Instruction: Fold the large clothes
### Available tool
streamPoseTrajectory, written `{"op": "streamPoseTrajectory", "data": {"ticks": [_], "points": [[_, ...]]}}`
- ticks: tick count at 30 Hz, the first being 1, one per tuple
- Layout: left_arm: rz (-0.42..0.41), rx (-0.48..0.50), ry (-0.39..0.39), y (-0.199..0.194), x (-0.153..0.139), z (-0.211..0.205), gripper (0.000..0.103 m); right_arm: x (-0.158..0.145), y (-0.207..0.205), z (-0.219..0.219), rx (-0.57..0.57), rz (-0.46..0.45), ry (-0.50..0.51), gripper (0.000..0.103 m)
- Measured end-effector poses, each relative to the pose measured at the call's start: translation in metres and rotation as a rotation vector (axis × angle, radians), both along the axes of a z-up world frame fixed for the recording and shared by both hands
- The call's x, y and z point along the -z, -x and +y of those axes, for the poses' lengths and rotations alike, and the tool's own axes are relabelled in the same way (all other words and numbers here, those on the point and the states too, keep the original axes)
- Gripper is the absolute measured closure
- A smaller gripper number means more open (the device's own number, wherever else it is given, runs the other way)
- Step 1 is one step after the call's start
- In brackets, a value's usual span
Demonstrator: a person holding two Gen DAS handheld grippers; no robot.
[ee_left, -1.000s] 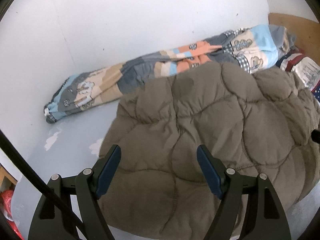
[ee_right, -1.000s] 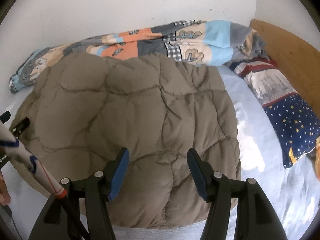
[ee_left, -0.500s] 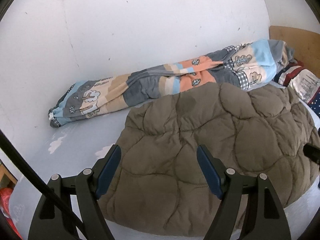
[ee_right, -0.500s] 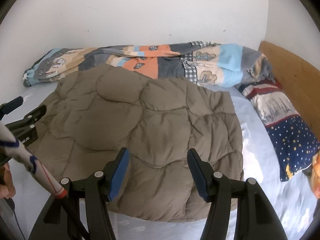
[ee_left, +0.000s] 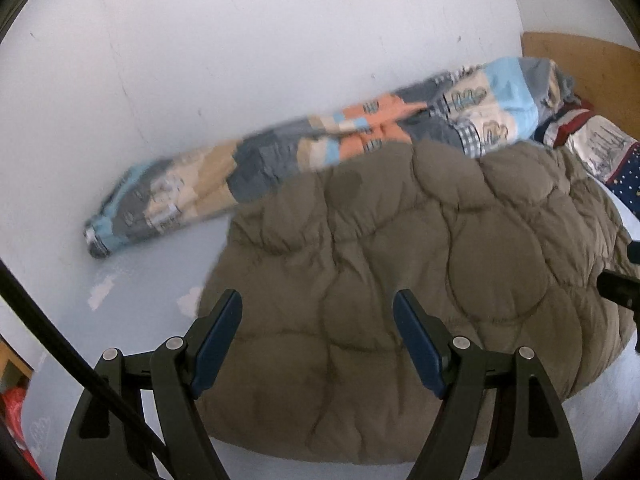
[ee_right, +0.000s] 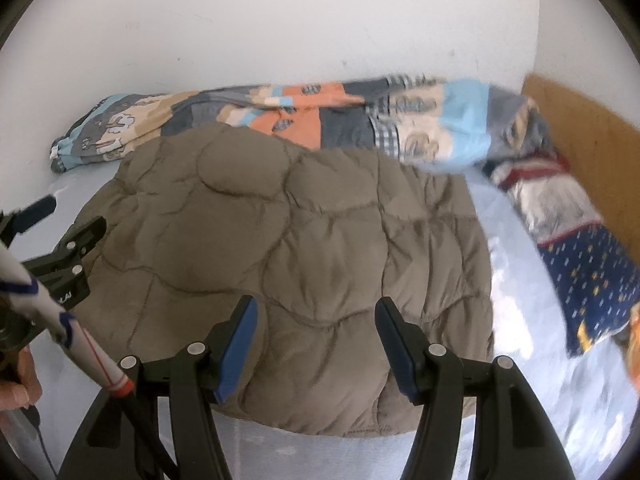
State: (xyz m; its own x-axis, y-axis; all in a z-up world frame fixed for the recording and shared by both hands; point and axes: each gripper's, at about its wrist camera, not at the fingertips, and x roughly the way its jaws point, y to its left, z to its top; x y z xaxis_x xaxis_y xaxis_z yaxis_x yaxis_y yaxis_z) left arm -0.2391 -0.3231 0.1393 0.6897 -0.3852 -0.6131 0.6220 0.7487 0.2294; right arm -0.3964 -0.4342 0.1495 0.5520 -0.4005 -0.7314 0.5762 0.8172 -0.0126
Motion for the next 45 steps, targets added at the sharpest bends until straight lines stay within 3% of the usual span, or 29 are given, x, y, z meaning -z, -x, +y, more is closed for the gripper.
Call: {"op": "streamPoseTrajectory", "data": {"ticks": [4, 6, 9, 14, 19, 24, 29, 34, 41, 45], "points": [[0.198, -0.026, -0.005, -0.022, 0.016, 0.005, 0.026, 0.023, 0.007, -0.031, 0.083, 0.029, -0.152, 0.036], [0.284, -0.05, 0.03, -0.035, 0.019, 0.013, 0.026, 0.037, 0.011, -0.047, 0.127, 0.06, -0.231, 0.036], [0.358, -0.094, 0.083, -0.05, 0.012, 0.028, 0.026, 0.051, 0.024, -0.067, 0.195, 0.059, -0.337, 0.036], [0.443, -0.165, 0.205, -0.068, -0.019, 0.066, 0.026, 0.036, 0.047, -0.081, 0.281, 0.026, -0.321, 0.034], [0.572, -0.283, 0.308, -0.072, -0.038, 0.138, 0.023, 0.019, 0.095, -0.091, 0.374, -0.1, -0.421, 0.029], [0.734, -0.387, 0.404, -0.071, -0.009, 0.193, 0.022, 0.018, 0.158, -0.1, 0.512, -0.228, -0.573, 0.02], [0.87, -0.48, 0.477, -0.087, 0.038, 0.211, 0.022, 0.051, 0.193, -0.109, 0.62, -0.293, -0.775, 0.019], [0.907, -0.444, 0.598, -0.092, 0.049, 0.203, 0.021, 0.073, 0.183, -0.113, 0.623, -0.34, -0.856, 0.019], [0.944, -0.485, 0.625, -0.1, 0.075, 0.185, 0.021, 0.103, 0.161, -0.118, 0.654, -0.368, -0.901, 0.019], [0.889, -0.48, 0.605, -0.103, 0.076, 0.175, 0.021, 0.117, 0.157, -0.116, 0.662, -0.394, -0.956, 0.019]]}}
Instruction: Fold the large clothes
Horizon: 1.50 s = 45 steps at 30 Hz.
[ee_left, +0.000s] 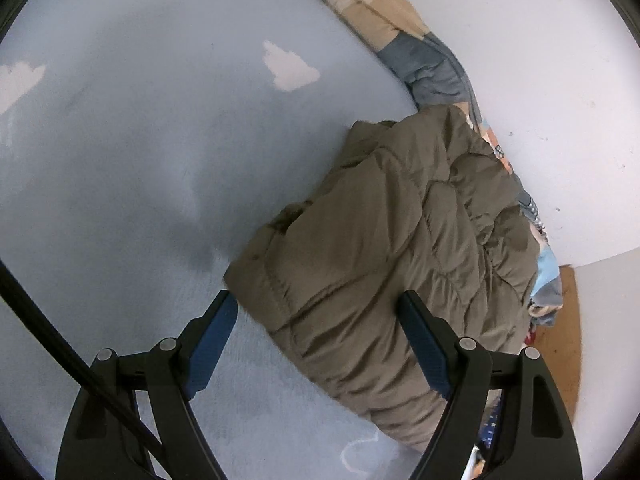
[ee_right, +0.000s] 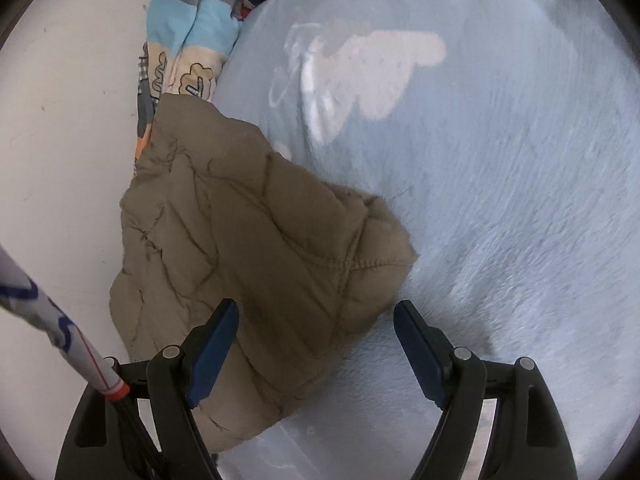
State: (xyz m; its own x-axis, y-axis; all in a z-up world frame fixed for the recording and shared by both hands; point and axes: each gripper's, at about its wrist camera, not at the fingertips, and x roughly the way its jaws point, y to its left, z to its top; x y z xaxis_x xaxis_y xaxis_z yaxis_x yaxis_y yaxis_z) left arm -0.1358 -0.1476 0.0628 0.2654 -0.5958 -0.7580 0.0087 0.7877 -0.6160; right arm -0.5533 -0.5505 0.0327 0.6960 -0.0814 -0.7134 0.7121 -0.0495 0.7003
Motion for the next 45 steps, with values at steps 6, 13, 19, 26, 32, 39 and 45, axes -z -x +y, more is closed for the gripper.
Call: {"op": "streamPoseTrajectory", "data": {"ticks": [6, 13, 19, 26, 32, 39, 45], "points": [[-0.048, -0.024, 0.022, -0.009, 0.011, -0.01, 0.012, 0.015, -0.008, -0.008, 0.005, -0.051, 0.004, 0.018], [-0.168, 0.032, -0.062, -0.012, 0.004, -0.032, 0.031, 0.016, -0.021, -0.016, -0.024, -0.048, 0.073, 0.05], [-0.379, 0.149, -0.322, 0.005, -0.025, -0.065, 0.055, -0.036, -0.055, -0.003, -0.181, 0.169, 0.338, 0.069], [-0.499, 0.193, -0.424, 0.017, -0.041, -0.074, 0.059, -0.064, -0.081, 0.016, -0.306, 0.36, 0.561, 0.072], [-0.562, 0.205, -0.444, 0.027, -0.056, -0.073, 0.061, -0.082, -0.086, 0.031, -0.368, 0.442, 0.699, 0.073], [-0.594, 0.202, -0.417, 0.038, -0.079, -0.067, 0.061, -0.106, -0.086, 0.041, -0.382, 0.453, 0.767, 0.073], [-0.596, 0.195, -0.378, 0.06, -0.099, -0.047, 0.062, -0.13, -0.072, 0.052, -0.388, 0.429, 0.794, 0.074]]}}
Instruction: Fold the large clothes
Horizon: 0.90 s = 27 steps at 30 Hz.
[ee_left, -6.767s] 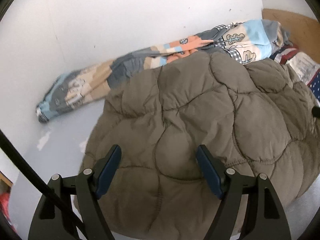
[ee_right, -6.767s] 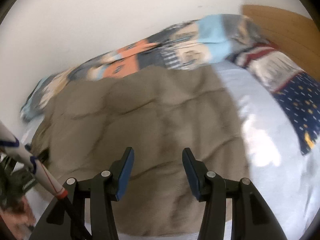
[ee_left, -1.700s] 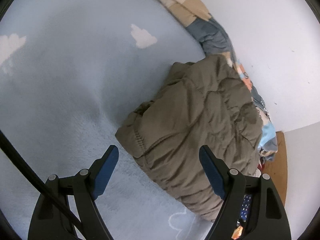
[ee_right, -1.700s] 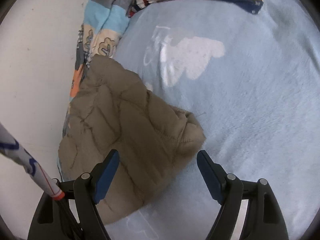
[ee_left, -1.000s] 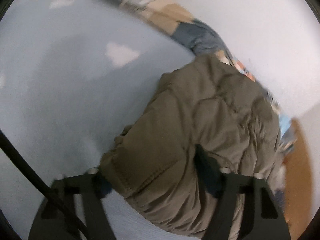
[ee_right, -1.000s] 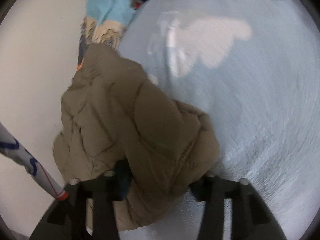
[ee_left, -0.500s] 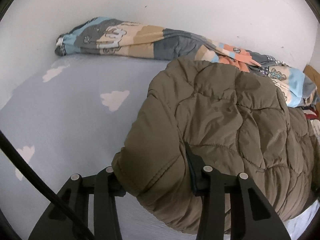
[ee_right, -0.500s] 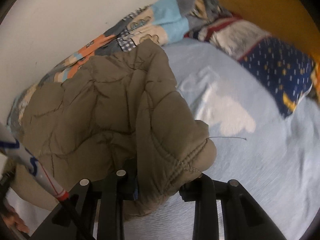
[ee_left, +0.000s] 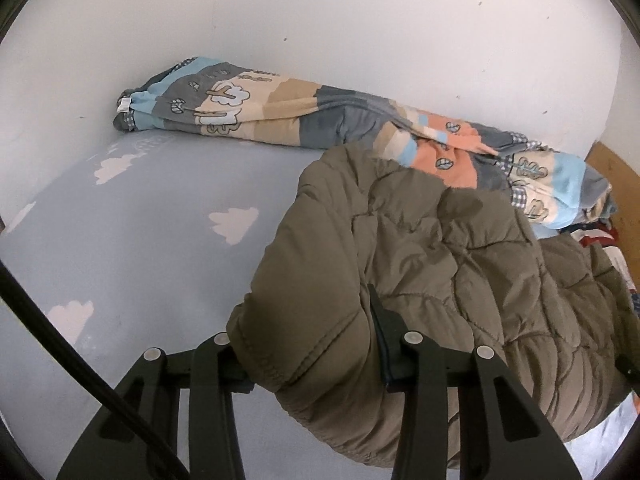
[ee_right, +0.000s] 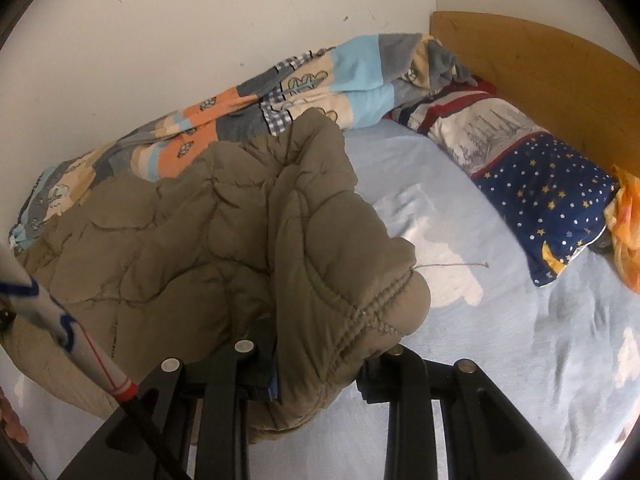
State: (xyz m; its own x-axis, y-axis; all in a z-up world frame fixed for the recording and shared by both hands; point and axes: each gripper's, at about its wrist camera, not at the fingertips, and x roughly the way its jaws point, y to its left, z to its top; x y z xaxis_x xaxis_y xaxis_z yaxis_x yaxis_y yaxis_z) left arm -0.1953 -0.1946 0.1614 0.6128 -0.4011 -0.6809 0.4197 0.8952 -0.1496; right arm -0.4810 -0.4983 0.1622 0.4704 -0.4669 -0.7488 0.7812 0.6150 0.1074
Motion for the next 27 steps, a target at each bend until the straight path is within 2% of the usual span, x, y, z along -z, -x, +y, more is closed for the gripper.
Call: {"op": "streamPoseTrajectory", "data": {"ticks": [10, 17, 19, 21, 23, 25, 27], "points": [[0.011, 0.006, 0.03, 0.077, -0.014, 0.057, 0.062, -0.028, 0.063, 0.038, -0.019, -0.054, -0.02, 0.074], [0.069, -0.011, 0.016, 0.11, 0.009, 0.089, 0.06, -0.018, 0.11, 0.068, 0.011, -0.075, -0.085, 0.074], [0.114, -0.02, 0.013, 0.112, 0.022, 0.096, 0.055, -0.008, 0.12, 0.069, 0.025, -0.077, -0.13, 0.074], [0.18, -0.037, 0.047, 0.107, 0.038, 0.105, 0.052, 0.006, 0.128, 0.068, 0.045, -0.076, -0.183, 0.073], [0.312, -0.078, 0.127, 0.097, 0.058, 0.119, 0.045, 0.026, 0.134, 0.065, 0.069, -0.068, -0.252, 0.073], [0.393, -0.101, 0.203, 0.087, 0.071, 0.131, 0.04, 0.041, 0.14, 0.059, 0.093, -0.078, -0.321, 0.071], [0.441, -0.112, 0.241, 0.083, 0.082, 0.139, 0.035, 0.055, 0.148, 0.051, 0.113, -0.099, -0.389, 0.068]]}}
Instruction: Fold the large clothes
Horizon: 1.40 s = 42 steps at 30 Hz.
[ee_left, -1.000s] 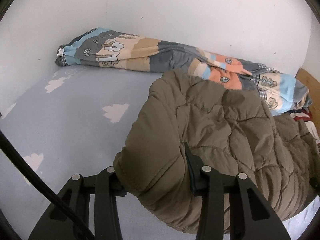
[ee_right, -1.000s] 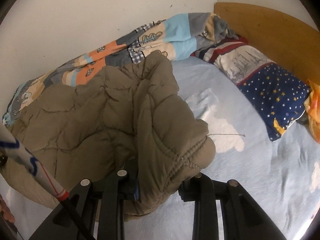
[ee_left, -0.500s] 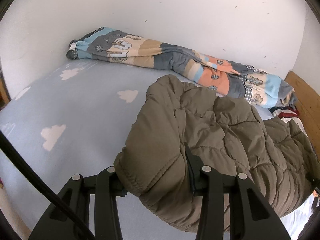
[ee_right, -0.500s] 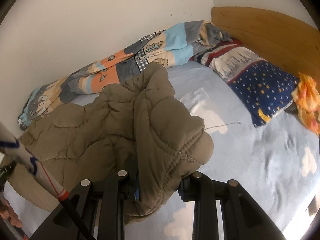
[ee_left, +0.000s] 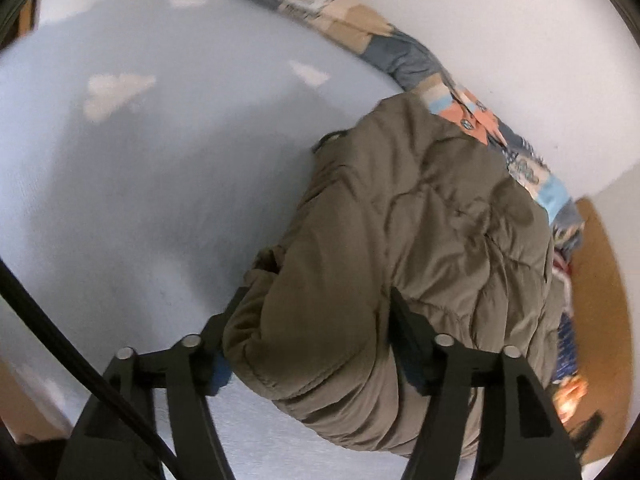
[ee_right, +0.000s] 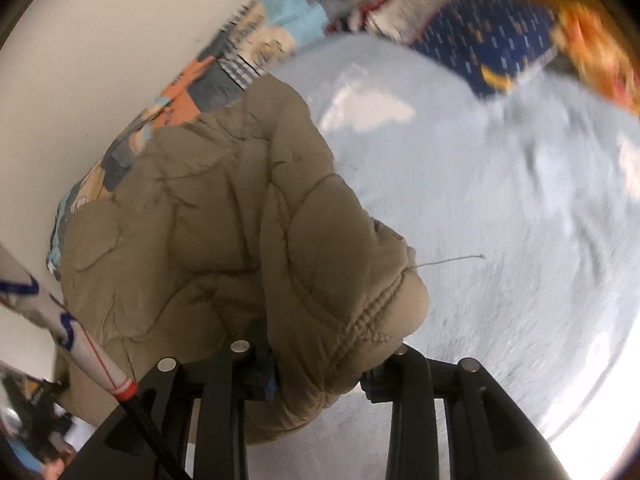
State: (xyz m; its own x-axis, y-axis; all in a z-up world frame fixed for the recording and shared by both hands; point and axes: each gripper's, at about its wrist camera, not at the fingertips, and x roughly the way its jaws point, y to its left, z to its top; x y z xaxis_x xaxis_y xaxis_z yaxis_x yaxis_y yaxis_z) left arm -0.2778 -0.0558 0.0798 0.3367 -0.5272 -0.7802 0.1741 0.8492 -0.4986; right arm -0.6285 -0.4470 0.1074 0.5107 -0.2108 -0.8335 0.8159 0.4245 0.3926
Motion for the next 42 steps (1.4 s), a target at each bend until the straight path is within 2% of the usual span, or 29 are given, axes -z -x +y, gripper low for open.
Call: {"op": "streamPoseTrajectory", "data": {"ticks": [2, 5, 9, 12, 13, 15, 16, 17, 19, 20, 23, 26, 29, 33, 37, 42], "points": [[0.021, 0.001, 0.017, -0.002, 0.004, 0.006, 0.034, 0.006, 0.006, -0.005, 0.014, -0.031, -0.05, 0.063], [0.004, -0.003, 0.033, 0.002, -0.005, 0.016, 0.034, 0.01, 0.02, -0.011, 0.049, -0.087, -0.136, 0.055], [-0.011, -0.064, 0.083, 0.01, -0.016, 0.041, 0.034, 0.008, 0.043, -0.011, 0.103, -0.155, -0.216, 0.052], [-0.088, -0.159, 0.061, 0.017, -0.034, 0.064, 0.034, 0.006, 0.065, -0.008, 0.153, -0.188, -0.253, 0.051], [-0.143, -0.18, 0.028, 0.023, -0.045, 0.067, 0.034, 0.003, 0.073, -0.006, 0.175, -0.182, -0.241, 0.051], [-0.231, -0.175, -0.014, 0.03, -0.061, 0.06, 0.034, -0.012, 0.083, -0.002, 0.234, -0.134, -0.143, 0.051], [-0.277, -0.149, -0.034, 0.036, -0.07, 0.052, 0.034, -0.026, 0.088, 0.003, 0.26, -0.095, -0.044, 0.049], [-0.321, -0.109, -0.052, 0.04, -0.078, 0.039, 0.034, -0.035, 0.088, 0.007, 0.264, -0.081, 0.011, 0.049], [-0.412, 0.004, -0.098, 0.055, -0.09, 0.004, 0.034, -0.057, 0.08, 0.014, 0.238, -0.087, 0.139, 0.049], [-0.447, 0.063, -0.119, 0.064, -0.093, -0.013, 0.034, -0.069, 0.066, 0.022, 0.18, -0.085, 0.211, 0.049], [-0.527, 0.261, -0.195, 0.093, -0.092, -0.073, 0.034, -0.081, 0.019, 0.044, 0.003, -0.061, 0.329, 0.049], [-0.582, 0.398, -0.263, 0.112, -0.084, -0.122, 0.034, -0.076, -0.024, 0.063, -0.135, -0.055, 0.351, 0.049], [-0.599, 0.462, -0.315, 0.117, -0.069, -0.152, 0.034, -0.072, -0.055, 0.071, -0.192, -0.022, 0.39, 0.049], [-0.557, 0.469, -0.333, 0.106, -0.05, -0.166, 0.034, -0.058, -0.082, 0.064, -0.214, 0.006, 0.383, 0.049], [-0.458, 0.449, -0.307, 0.083, -0.031, -0.172, 0.03, -0.034, -0.091, 0.052, -0.201, 0.045, 0.318, 0.049], [-0.485, 0.468, -0.338, 0.086, -0.02, -0.178, 0.026, -0.004, -0.103, 0.04, -0.198, 0.091, 0.237, 0.046]]}}
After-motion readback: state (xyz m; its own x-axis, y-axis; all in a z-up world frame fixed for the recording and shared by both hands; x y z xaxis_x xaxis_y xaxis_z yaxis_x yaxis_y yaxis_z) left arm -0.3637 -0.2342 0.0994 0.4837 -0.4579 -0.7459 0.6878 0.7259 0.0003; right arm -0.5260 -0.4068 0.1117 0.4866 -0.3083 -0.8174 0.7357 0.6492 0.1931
